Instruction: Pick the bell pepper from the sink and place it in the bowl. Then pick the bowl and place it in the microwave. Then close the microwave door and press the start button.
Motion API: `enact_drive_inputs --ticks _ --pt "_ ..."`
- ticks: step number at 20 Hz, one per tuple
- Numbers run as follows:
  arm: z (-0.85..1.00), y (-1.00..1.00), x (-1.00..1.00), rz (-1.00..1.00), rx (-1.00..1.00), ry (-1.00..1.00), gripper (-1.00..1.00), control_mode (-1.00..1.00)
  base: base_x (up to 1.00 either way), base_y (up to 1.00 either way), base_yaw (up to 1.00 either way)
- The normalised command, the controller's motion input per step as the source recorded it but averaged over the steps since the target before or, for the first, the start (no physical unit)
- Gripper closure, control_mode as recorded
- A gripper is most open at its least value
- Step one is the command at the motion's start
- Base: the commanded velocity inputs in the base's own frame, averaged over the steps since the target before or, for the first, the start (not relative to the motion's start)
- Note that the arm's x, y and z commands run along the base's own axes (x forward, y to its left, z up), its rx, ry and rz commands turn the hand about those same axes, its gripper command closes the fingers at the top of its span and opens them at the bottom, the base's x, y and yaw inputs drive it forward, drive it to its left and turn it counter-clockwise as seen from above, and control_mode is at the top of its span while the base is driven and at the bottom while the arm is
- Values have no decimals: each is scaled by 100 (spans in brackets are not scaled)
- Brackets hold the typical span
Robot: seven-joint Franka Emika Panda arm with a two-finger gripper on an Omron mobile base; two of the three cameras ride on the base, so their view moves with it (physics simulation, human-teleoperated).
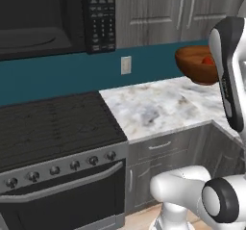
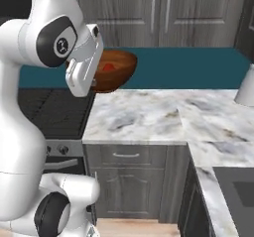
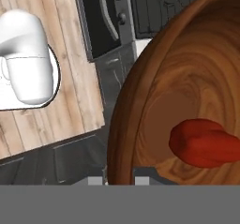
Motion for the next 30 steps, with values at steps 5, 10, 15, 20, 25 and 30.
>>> enact_drive_inputs --ticks 5,10,15,20,25,30 --pt "0 0 0 0 0 0 100 100 0 87 14" --pt "0 0 0 0 0 0 100 100 0 84 5" --pt "0 0 0 0 0 0 100 100 7 55 2" --pt "0 0 0 0 0 0 100 100 20 27 5" --pt "0 0 0 0 0 0 100 100 23 0 12" --pt "0 0 0 0 0 0 100 100 40 0 20"
